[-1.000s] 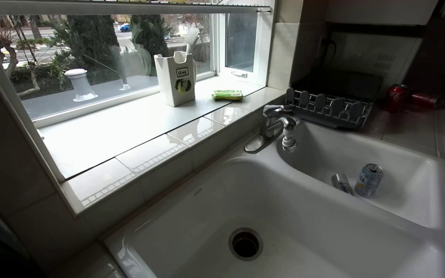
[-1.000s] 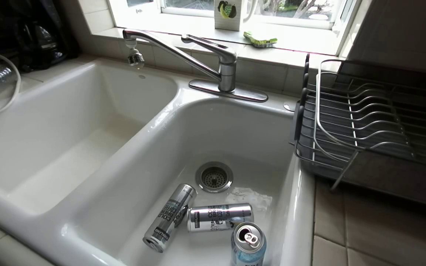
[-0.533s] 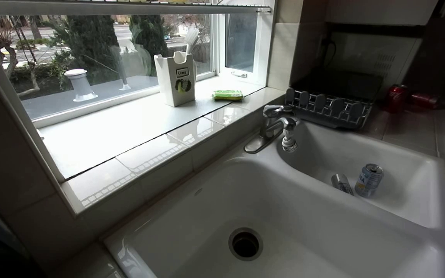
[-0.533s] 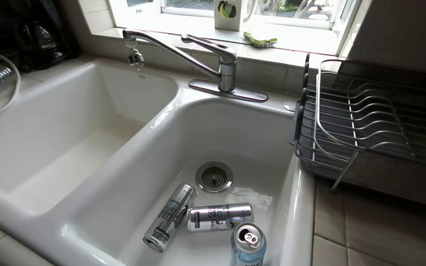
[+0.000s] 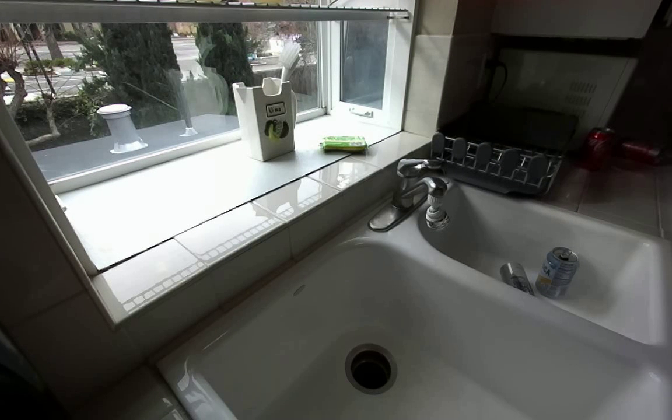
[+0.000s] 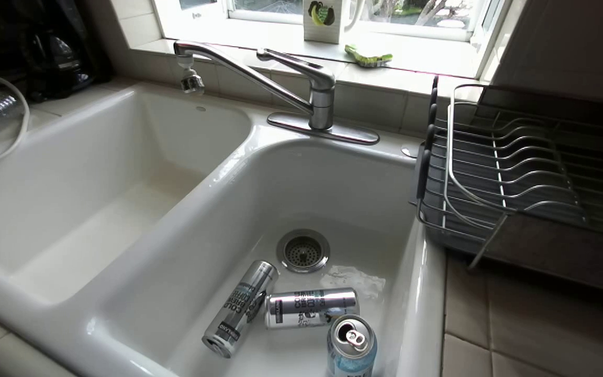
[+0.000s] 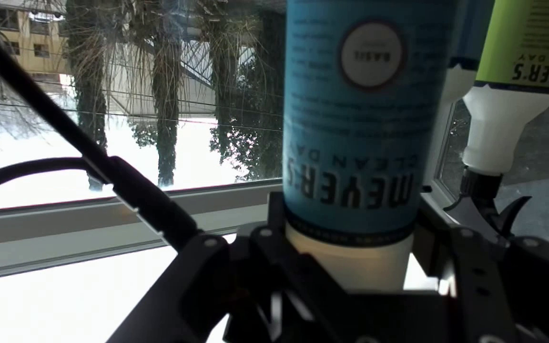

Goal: Pick up the bottle of dish soap from the tray on the left and place it on the rack above the window seal

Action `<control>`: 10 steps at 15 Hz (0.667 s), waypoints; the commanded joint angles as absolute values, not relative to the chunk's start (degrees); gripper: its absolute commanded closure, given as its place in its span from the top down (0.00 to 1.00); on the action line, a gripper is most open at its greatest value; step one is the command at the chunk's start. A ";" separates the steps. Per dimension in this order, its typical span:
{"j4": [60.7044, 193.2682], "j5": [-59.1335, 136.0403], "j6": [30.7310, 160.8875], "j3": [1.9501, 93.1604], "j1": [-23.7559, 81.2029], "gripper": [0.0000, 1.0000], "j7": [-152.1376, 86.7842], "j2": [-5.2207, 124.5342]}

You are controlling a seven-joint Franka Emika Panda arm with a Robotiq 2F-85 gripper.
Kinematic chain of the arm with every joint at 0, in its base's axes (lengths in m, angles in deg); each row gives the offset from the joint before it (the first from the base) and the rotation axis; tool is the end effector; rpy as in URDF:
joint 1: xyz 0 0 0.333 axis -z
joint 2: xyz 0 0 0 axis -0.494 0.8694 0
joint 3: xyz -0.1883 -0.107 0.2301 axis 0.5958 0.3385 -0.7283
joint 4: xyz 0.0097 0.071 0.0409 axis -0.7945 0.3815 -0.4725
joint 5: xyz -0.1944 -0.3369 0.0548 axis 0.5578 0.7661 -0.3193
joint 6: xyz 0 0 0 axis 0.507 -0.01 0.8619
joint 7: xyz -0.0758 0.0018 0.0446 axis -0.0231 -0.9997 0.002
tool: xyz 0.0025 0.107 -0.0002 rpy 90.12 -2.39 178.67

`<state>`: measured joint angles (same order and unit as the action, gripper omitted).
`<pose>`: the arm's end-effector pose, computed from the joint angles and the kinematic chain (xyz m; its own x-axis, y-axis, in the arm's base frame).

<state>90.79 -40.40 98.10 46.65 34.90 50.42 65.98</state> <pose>0.6908 -0.0806 0.7710 -0.0374 0.1240 0.9916 0.5501 -0.8258 0.1240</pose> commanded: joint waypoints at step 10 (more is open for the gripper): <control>72.23 -40.77 98.72 46.47 35.25 0.37 41.83 79.84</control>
<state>77.46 -40.40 98.12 46.65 35.11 44.16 76.17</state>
